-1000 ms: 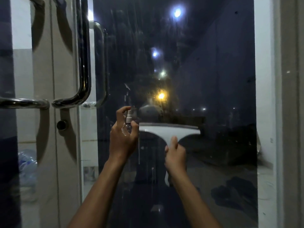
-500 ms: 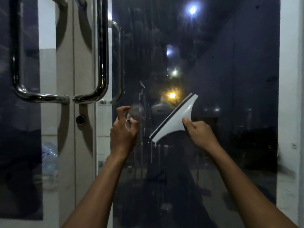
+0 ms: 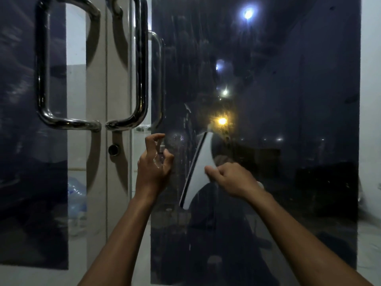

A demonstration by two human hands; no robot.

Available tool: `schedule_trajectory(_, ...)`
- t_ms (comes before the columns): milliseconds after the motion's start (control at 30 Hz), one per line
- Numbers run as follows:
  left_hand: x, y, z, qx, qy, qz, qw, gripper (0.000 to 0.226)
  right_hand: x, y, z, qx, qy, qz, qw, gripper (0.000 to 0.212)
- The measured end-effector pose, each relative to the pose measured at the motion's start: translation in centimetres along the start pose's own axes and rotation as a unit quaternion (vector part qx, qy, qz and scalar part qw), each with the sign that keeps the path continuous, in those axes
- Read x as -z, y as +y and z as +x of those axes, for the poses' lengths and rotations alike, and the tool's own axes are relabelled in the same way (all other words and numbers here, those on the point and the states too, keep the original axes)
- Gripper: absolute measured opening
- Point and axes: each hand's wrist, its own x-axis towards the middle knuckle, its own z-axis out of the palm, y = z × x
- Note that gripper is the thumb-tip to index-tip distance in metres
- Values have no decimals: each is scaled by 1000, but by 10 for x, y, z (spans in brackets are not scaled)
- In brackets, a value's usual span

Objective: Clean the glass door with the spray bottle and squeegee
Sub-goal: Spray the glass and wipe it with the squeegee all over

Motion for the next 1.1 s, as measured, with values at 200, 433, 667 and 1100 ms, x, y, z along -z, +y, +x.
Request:
schedule_trajectory(200,12,-7,-9,-1,6,8,1000,42,-43,-75,49,77,-37,-131,988,61)
schedule_trajectory(433,13,-15,-9,8,-13,6,1000,42,-22,-61,65,3,-39,-227,973,62)
schedule_trajectory(667,4,-11,-17,-9,-2,-18,1000,40,35,21,17,-85,-84,-213,970,65)
schedule_trajectory(1100,5,8,-16,-7,4,-24,1000,39,42,23,-10,-84,26,-45,995,66)
